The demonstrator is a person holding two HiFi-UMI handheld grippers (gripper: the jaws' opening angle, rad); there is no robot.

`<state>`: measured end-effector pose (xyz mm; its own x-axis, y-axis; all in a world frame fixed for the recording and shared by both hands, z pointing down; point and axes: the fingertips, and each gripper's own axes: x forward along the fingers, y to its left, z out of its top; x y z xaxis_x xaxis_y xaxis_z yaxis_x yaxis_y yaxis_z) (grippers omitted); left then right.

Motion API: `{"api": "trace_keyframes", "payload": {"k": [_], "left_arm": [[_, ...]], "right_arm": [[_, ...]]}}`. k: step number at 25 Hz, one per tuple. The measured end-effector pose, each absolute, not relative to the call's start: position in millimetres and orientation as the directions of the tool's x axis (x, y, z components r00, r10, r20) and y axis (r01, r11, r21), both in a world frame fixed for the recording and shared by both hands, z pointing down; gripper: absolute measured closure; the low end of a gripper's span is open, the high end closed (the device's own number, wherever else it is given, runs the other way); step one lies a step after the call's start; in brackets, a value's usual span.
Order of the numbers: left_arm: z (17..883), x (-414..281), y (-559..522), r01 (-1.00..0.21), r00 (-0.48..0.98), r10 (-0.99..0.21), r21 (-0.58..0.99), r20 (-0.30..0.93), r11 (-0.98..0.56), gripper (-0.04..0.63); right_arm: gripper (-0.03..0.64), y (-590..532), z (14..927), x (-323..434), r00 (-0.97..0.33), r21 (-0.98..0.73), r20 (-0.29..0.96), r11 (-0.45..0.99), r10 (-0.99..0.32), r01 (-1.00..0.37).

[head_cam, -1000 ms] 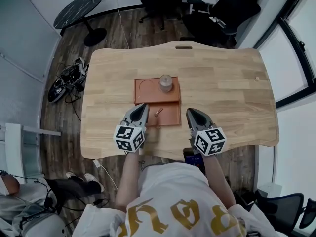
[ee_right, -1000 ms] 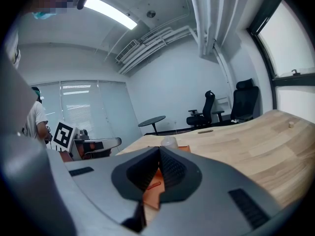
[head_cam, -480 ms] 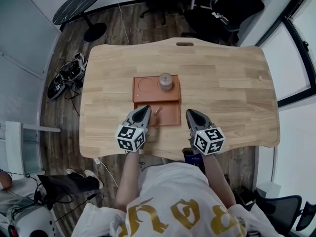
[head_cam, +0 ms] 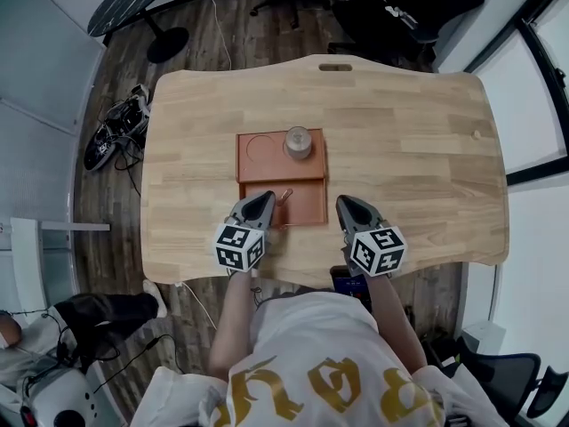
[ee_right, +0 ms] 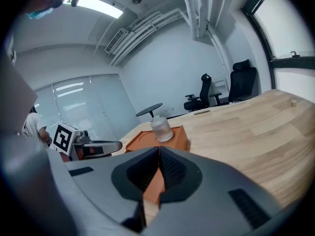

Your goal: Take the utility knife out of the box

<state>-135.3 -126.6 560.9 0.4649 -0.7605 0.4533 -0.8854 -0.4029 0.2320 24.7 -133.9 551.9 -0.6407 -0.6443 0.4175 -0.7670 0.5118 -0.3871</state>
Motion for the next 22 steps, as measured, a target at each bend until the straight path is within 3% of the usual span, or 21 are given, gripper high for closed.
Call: {"api": "trace_keyframes", "payload": {"k": [11, 22], "left_arm": [[602, -135, -133, -0.871, 0.482, -0.662, 0.234, 0.574, -0.431, 0.584], [638, -124, -140, -0.825, 0.494, -0.483, 0.214, 0.722, -0.523, 0.583]], "right_arm": [[0.604, -142, 579, 12, -0.652, -0.392, 0.465, 0.521, -0.599, -0.758], [0.604, -155, 592, 14, -0.644, -0.416, 0.481, 0.492, -0.595, -0.765]]}}
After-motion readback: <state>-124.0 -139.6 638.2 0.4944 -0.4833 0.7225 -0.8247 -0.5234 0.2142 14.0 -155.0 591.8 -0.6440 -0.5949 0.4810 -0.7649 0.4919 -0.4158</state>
